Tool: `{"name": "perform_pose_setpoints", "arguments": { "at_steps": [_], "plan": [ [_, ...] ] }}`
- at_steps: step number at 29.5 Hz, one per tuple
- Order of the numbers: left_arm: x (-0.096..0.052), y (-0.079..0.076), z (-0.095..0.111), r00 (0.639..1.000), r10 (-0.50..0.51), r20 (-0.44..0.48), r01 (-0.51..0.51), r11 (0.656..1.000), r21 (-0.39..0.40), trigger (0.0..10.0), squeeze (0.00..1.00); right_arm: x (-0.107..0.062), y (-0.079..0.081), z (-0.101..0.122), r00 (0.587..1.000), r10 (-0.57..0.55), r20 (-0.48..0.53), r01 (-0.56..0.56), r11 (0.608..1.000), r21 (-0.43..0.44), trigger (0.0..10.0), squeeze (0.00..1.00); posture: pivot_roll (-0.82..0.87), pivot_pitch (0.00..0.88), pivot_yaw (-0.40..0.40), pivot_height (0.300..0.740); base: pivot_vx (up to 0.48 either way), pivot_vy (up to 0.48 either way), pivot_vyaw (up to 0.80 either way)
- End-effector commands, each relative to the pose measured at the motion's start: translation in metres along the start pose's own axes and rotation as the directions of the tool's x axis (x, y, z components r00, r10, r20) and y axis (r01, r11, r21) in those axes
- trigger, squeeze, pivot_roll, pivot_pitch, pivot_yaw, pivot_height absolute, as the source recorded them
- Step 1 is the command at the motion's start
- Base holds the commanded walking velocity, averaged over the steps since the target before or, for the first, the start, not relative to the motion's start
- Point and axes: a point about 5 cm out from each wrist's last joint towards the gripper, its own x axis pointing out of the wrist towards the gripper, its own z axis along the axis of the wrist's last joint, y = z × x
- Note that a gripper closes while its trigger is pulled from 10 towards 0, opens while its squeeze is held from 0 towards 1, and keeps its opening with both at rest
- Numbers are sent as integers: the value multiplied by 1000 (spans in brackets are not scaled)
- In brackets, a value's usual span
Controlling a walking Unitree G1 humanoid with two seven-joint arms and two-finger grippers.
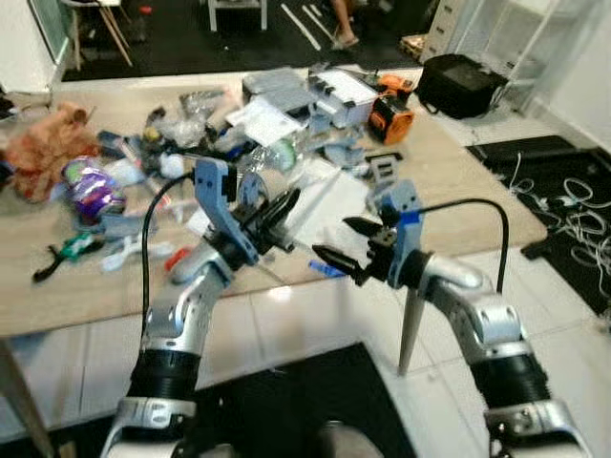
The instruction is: Picking trash to rubbish bin
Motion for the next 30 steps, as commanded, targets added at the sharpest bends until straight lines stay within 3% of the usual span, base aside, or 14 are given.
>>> {"name": "perform_pose_setpoints", "arguments": {
  "at_steps": [1,30],
  "plan": [
    [0,0,-2,1000,-6,-10,6,1000,8,10000,0,0,0,0,1000,2,3,-2,1000,-7,10000,0,-62,0,-34,740,-326,0,0],
    [0,-1,-4,1000,-14,-15,14,1000,14,10000,0,0,0,-2,1000,3,4,-3,1000,-6,9961,0,-59,0,-39,740,-334,0,0]
  ]
}}
